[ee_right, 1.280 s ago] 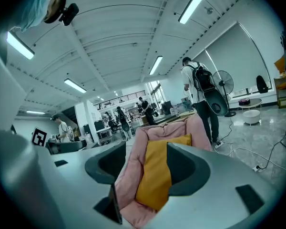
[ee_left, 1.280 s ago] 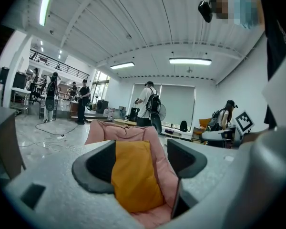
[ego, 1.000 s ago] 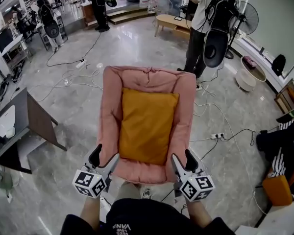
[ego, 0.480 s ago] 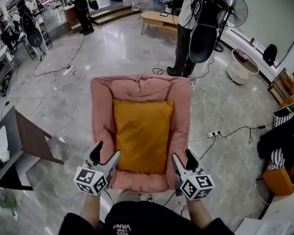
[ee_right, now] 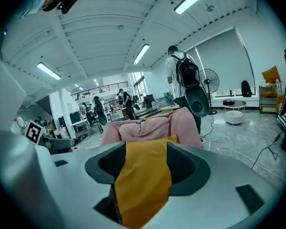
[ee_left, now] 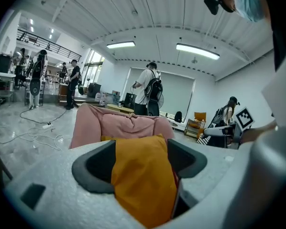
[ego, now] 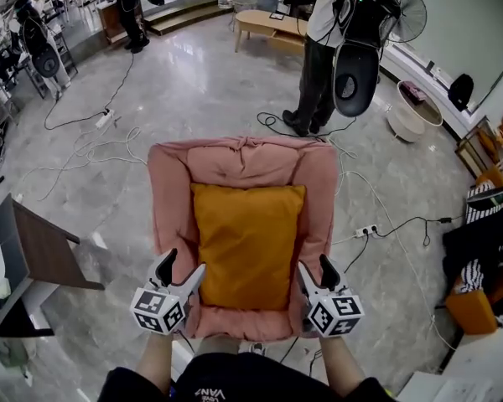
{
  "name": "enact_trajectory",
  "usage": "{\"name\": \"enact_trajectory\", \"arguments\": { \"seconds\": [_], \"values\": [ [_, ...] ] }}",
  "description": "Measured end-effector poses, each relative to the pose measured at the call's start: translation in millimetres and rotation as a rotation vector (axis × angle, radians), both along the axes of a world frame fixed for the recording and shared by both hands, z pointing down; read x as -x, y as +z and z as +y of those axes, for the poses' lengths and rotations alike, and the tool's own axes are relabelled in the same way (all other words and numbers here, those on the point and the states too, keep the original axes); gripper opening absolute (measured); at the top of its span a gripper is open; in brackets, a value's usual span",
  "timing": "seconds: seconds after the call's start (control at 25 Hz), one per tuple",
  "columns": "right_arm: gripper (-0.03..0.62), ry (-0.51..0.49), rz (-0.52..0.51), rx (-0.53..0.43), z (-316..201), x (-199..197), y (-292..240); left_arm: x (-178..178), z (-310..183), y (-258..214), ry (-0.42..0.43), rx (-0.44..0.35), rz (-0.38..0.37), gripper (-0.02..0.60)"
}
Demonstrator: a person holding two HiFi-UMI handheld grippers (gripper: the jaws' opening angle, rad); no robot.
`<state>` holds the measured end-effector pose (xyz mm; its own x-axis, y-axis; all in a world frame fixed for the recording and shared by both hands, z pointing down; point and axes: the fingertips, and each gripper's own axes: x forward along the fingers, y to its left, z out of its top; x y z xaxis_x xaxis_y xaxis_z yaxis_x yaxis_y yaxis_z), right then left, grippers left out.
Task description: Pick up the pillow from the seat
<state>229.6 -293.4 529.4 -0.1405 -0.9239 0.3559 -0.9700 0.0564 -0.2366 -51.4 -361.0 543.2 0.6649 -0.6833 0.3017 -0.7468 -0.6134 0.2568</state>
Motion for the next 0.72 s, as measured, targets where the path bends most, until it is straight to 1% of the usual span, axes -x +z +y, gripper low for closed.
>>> {"name": "enact_trajectory", "arguments": {
  "seconds": [0.2,0.4,0.52,0.72],
  "values": [
    [0.255,0.026,0.023,0.053,-37.7,-5.1,27.9,6.6,-34.3,39.0,-0.010,0.074,0.004,0.336],
    [0.255,0.048,0.021,0.105,-73.8,-4.8,68.9,6.6,-74.1,78.0,-0.012,0.127,0.033,0.336],
    [0.255,0.068,0.015,0.140,-86.8,-8.0,91.8,0.2,-93.1,99.2,-0.002,0.155,0.038,0.336],
    [0.256,0.100,0.007,0.171,-111.7,-18.0,119.7,-10.6,-124.2,129.8,0.021,0.203,0.049,0.336]
  ]
}}
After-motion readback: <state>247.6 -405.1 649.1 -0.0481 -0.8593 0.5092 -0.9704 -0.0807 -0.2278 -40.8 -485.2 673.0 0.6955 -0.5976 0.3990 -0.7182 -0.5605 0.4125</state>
